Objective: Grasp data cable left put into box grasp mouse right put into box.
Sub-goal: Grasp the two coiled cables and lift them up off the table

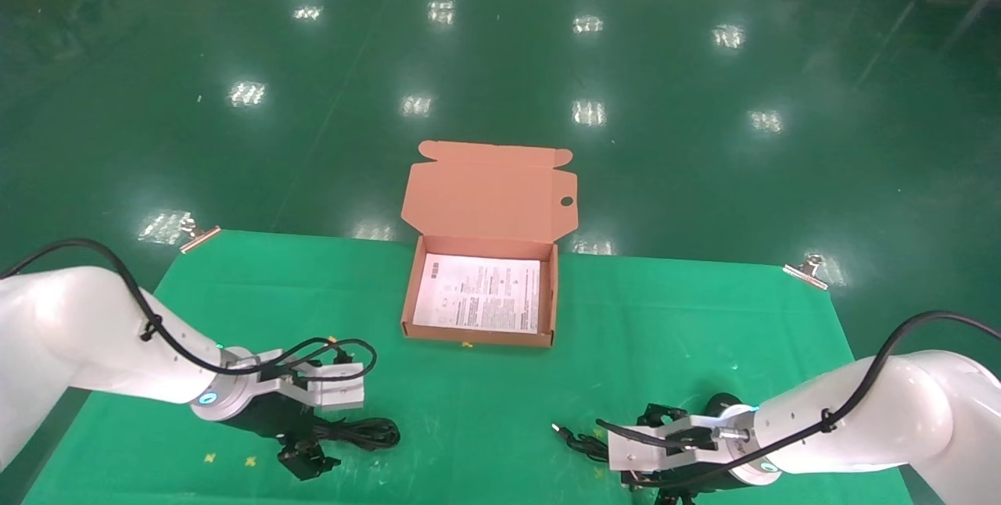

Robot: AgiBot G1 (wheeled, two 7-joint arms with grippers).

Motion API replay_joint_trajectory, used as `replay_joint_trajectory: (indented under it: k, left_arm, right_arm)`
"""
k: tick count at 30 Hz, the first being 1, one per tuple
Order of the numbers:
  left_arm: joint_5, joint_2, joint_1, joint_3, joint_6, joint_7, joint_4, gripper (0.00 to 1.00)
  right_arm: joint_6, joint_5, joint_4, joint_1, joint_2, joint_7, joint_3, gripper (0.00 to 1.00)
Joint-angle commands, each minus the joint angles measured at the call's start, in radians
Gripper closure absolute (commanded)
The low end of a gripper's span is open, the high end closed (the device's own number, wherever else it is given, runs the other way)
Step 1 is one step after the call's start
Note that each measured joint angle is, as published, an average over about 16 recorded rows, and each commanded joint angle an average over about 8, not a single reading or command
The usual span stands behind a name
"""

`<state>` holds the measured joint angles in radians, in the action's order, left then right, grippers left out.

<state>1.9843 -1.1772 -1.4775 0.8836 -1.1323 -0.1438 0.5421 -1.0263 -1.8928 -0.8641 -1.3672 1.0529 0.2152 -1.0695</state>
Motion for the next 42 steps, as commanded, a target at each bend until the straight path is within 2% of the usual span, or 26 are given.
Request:
replay_joint_trajectory:
  k: [1, 42]
  left_arm:
    - [0.001, -0.002, -0.002, 0.001, 0.001, 0.000, -0.004, 1.00]
    - [-0.004, 0.016, 0.000, -0.004, 0.000, 0.009, 0.027, 1.00]
  right_arm:
    - [0.002, 0.001, 0.004, 0.001, 0.002, -0.001, 0.000, 1.00]
    - [-0.002, 0.003, -0.020, -0.005, -0.010, 0.008, 0.005, 1.00]
